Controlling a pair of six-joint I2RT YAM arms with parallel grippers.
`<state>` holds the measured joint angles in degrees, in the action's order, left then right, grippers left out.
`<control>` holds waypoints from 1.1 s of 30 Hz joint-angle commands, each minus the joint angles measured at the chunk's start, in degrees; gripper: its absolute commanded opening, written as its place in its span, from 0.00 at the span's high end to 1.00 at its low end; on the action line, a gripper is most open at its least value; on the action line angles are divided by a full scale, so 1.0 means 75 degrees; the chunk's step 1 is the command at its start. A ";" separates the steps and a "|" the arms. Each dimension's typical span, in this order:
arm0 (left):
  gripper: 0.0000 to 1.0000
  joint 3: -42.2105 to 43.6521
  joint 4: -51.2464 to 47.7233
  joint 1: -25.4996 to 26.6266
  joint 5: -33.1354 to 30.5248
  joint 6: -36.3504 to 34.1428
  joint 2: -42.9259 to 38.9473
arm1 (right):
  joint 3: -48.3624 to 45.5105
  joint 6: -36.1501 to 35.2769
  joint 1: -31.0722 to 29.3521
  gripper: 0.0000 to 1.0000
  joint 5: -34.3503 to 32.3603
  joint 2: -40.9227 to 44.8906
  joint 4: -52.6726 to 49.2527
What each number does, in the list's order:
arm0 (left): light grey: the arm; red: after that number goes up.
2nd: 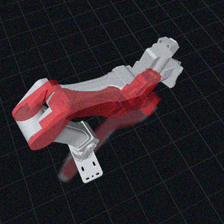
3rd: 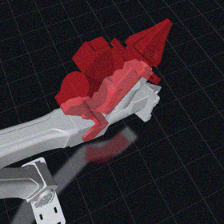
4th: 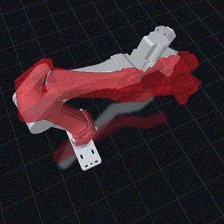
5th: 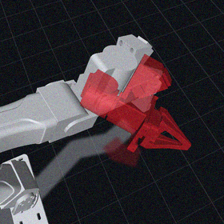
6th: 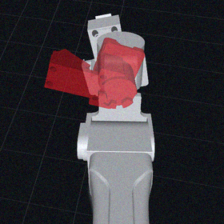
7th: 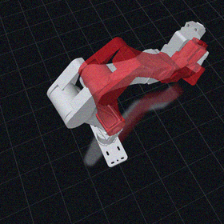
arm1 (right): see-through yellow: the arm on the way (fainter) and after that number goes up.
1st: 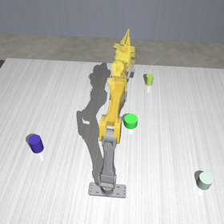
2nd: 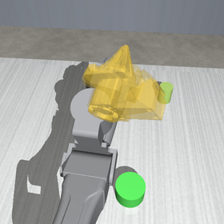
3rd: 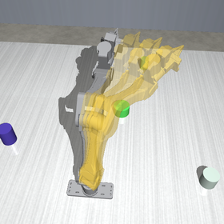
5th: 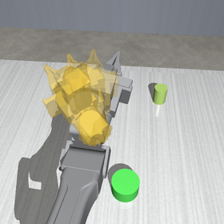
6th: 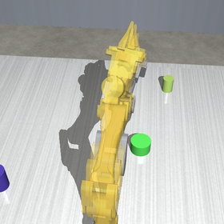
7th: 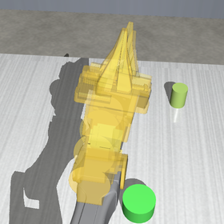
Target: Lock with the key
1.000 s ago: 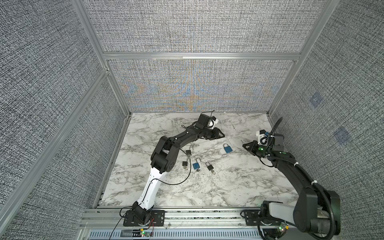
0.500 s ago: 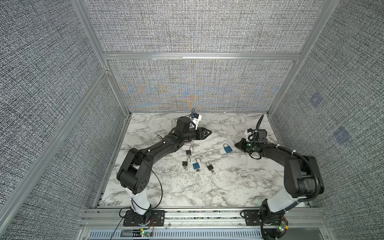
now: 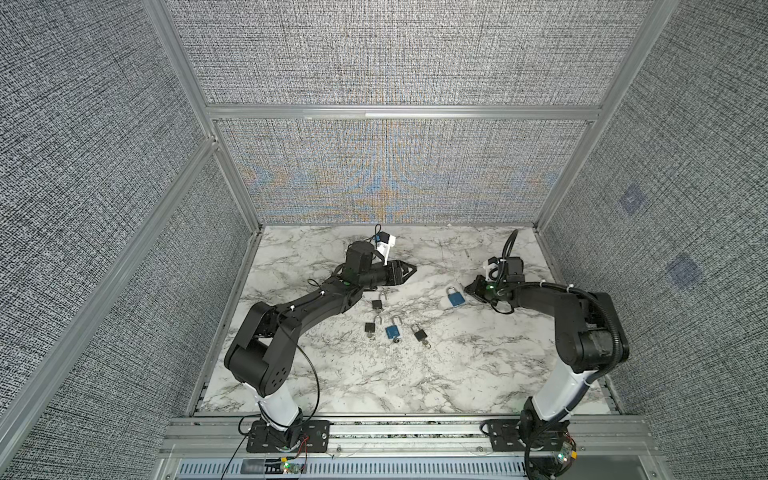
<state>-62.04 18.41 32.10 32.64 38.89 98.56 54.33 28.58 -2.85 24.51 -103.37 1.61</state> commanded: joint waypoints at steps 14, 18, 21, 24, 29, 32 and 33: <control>0.58 0.0330 0.0612 -0.0072 -0.0051 0.0184 -0.0178 | -0.0376 0.0130 -0.0076 0.83 -0.0068 0.0563 -0.0031; 0.58 0.0631 0.0584 -0.0172 -0.0458 0.0034 -0.0583 | -0.0380 -0.0093 -0.0288 0.80 -0.0242 0.1078 -0.0439; 0.58 0.1013 0.0557 -0.0253 -0.0990 -0.0142 -0.1045 | -0.0442 -0.0385 -0.0620 0.78 -0.0508 0.1533 -0.0848; 0.58 0.1465 0.0494 -0.0338 -0.1549 -0.0308 -0.1563 | -0.0562 -0.0613 -0.1063 0.74 -0.0841 0.1995 -0.1185; 0.58 0.2253 0.0359 -0.0519 -0.2133 -0.0278 -0.2364 | -0.0751 -0.1165 -0.2121 0.64 -0.1540 0.2738 -0.1762; 0.56 0.2774 0.0214 -0.0587 -0.2498 -0.0118 -0.2909 | -0.0740 -0.1492 -0.2838 0.57 -0.1948 0.2971 -0.2110; 0.56 0.2960 0.0158 -0.0600 -0.2620 -0.0067 -0.3121 | -0.0731 -0.1578 -0.3057 0.53 -0.2015 0.2990 -0.2198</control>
<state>-42.04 20.62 27.86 16.91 37.58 77.89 48.75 20.16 -22.92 13.65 -81.67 -10.79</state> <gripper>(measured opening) 0.439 0.447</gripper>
